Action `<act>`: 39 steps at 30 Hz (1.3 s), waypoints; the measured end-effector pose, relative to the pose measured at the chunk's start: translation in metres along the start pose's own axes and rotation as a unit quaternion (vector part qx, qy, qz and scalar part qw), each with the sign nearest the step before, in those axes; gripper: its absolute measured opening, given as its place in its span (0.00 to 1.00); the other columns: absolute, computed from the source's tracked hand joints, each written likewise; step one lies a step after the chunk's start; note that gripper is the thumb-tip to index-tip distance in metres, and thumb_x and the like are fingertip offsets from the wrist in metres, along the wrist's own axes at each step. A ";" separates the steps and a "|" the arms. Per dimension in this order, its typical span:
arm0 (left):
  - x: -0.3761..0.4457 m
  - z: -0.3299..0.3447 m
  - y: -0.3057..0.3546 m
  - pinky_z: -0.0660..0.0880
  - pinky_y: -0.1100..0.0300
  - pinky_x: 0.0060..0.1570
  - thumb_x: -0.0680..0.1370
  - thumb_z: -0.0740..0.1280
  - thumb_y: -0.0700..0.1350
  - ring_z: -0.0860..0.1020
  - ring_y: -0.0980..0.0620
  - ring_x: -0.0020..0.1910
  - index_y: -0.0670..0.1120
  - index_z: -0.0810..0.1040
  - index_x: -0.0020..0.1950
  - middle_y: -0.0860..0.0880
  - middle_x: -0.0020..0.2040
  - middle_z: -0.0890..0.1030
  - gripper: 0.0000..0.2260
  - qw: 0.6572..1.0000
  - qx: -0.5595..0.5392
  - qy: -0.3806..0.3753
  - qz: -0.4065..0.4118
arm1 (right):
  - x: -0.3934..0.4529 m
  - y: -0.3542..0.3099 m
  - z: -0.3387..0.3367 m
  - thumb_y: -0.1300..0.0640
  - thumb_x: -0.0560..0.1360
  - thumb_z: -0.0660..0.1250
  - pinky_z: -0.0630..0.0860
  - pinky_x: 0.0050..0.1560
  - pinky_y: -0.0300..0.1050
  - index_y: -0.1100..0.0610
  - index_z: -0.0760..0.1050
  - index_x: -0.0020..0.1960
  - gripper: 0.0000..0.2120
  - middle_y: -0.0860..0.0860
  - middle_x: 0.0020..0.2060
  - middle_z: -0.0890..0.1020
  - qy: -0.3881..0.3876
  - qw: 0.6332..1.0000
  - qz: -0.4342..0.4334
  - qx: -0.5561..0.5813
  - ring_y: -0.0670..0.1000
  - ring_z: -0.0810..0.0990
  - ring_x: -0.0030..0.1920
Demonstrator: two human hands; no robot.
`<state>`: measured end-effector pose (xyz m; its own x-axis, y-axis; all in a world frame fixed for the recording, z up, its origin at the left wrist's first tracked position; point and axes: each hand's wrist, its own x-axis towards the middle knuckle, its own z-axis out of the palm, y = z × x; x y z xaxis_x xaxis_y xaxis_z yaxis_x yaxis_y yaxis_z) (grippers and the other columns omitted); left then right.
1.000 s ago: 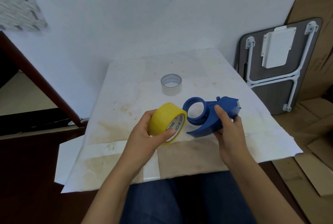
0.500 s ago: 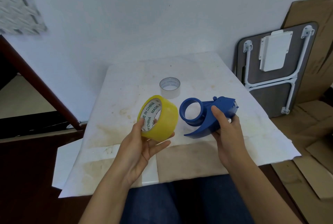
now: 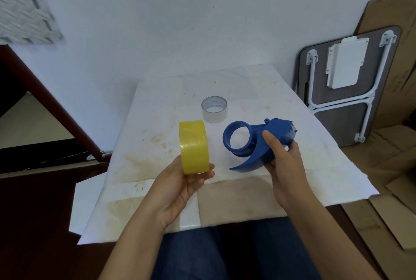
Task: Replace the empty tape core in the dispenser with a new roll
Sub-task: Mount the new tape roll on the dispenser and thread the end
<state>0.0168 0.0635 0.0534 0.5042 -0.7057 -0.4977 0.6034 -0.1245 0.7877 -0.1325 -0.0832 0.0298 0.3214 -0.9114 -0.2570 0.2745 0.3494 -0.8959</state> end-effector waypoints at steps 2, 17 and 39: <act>0.000 0.000 -0.002 0.82 0.65 0.34 0.81 0.61 0.37 0.85 0.49 0.42 0.40 0.79 0.59 0.36 0.52 0.86 0.10 0.998 0.053 0.003 0.034 | 0.000 -0.001 -0.001 0.52 0.72 0.73 0.77 0.62 0.51 0.52 0.68 0.68 0.27 0.51 0.63 0.79 -0.006 1.000 -0.006 -0.011 0.50 0.80 0.59; 0.006 -0.008 0.002 0.83 0.59 0.39 0.83 0.62 0.46 0.86 0.53 0.38 0.50 0.78 0.60 0.46 0.39 0.86 0.08 0.929 0.294 0.086 0.205 | -0.008 -0.009 0.001 0.55 0.72 0.73 0.78 0.61 0.54 0.50 0.72 0.62 0.21 0.52 0.57 0.83 -0.110 0.987 -0.047 -0.112 0.52 0.83 0.57; 0.007 0.005 0.002 0.85 0.55 0.41 0.82 0.62 0.47 0.87 0.50 0.39 0.54 0.73 0.62 0.47 0.45 0.87 0.08 0.899 0.386 0.096 0.182 | -0.012 -0.005 0.003 0.45 0.61 0.74 0.82 0.50 0.45 0.51 0.72 0.63 0.32 0.52 0.52 0.85 -0.179 0.977 -0.017 -0.115 0.52 0.85 0.52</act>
<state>0.0181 0.0545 0.0531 0.7242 -0.6728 -0.1513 -0.1942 -0.4095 0.8914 -0.1348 -0.0734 0.0390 0.6236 -0.7725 -0.1196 0.0923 0.2248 -0.9700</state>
